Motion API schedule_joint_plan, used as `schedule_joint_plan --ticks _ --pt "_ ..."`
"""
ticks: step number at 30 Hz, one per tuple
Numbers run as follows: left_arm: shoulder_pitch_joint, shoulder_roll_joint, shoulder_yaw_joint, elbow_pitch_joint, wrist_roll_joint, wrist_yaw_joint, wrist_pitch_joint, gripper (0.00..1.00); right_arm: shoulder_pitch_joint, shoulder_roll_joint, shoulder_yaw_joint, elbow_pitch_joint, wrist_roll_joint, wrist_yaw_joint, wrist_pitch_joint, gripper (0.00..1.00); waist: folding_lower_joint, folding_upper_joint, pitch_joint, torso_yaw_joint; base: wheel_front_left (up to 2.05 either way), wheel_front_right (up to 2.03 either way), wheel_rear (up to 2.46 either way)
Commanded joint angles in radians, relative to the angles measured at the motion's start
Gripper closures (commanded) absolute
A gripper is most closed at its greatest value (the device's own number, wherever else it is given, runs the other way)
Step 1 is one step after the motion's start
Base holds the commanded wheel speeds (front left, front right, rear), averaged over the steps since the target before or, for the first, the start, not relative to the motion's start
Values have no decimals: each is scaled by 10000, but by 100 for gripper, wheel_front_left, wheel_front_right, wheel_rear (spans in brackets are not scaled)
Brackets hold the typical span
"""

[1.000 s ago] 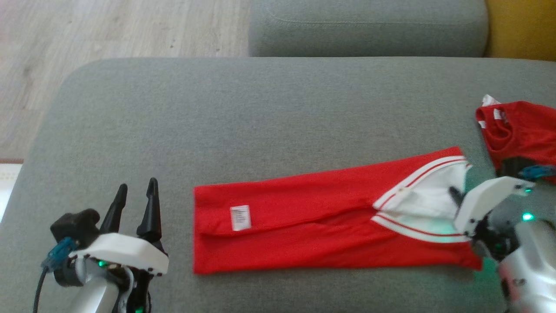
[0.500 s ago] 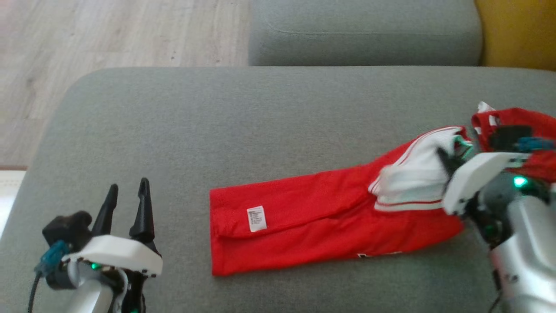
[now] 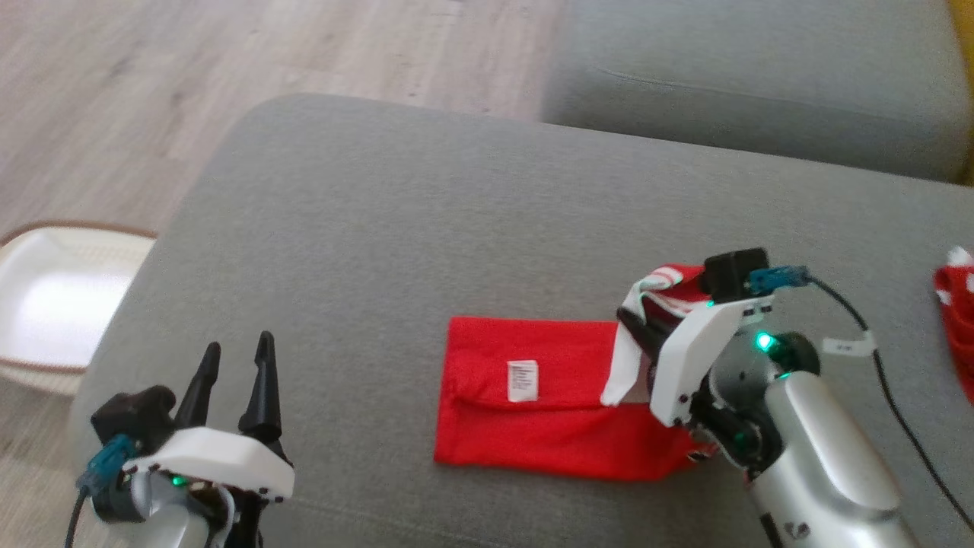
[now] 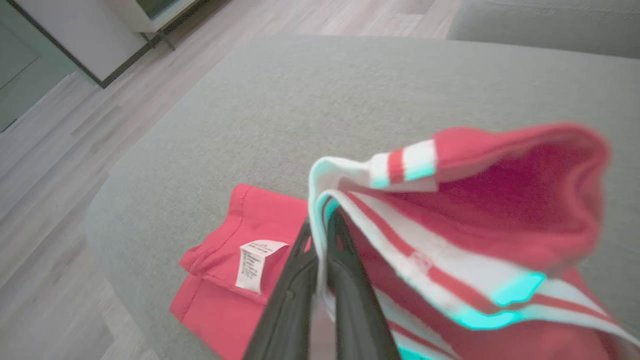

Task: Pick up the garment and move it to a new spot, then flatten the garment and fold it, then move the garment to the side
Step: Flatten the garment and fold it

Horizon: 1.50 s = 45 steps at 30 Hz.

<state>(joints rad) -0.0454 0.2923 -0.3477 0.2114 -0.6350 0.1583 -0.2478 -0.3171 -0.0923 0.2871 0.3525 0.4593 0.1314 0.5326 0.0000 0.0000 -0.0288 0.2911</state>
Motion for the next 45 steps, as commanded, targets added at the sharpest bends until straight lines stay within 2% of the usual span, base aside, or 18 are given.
schedule_joint_plan --ticks 1,10,22,23,24,25,26,35,40,42,43,45 --pt "-586 87 298 -218 62 -5 -30 0 -619 201 279 -140 106 -7 -50 100 0 0 -9 533 0 0 0" --pt "-713 -74 186 69 -27 -148 -27 0 -1600 404 1441 1248 828 -7 -341 100 0 0 180 1340 0 0 0" --pt "-942 -258 92 413 -45 -295 -65 0 -2613 419 3334 3111 2696 -7 -949 100 0 0 397 1638 0 0 0" --pt "-961 -261 99 439 -49 -309 -68 0 -2689 419 3500 3240 2903 -7 -1040 98 0 0 415 1638 0 0 0" --pt "-980 -263 106 468 -52 -322 -72 0 -2766 419 3655 3357 3115 -7 -1146 72 0 0 432 1632 0 0 0" --pt "-1002 -267 106 495 -52 -332 -74 0 -2849 419 3819 3479 3283 -7 -1262 21 0 0 448 1621 0 0 0" --pt "-1025 -274 100 520 -48 -336 -76 0 -2922 419 3986 3584 3454 -7 -1364 0 0 0 460 1607 0 0 0" --pt "-1033 -194 196 642 -79 -336 -91 0 -3478 420 4969 3396 5306 -7 -1798 0 0 0 391 1016 0 0 0" --pt "-921 -186 283 550 -86 -255 -102 0 -3567 368 4760 2095 6448 -7 -2107 0 0 0 316 529 0 0 0" --pt "-856 -169 333 493 -91 -222 -106 0 -3512 60 4567 1316 6833 -7 -2350 0 0 0 286 334 0 0 0" --pt "-787 -141 399 443 -93 -198 -111 0 -3372 -373 4283 563 7117 -7 -2732 0 0 0 240 149 0 0 0" --pt "-716 -114 472 360 -82 -183 -117 0 -3218 -965 3953 94 7052 -7 -3215 0 0 0 207 -29 0 0 0"
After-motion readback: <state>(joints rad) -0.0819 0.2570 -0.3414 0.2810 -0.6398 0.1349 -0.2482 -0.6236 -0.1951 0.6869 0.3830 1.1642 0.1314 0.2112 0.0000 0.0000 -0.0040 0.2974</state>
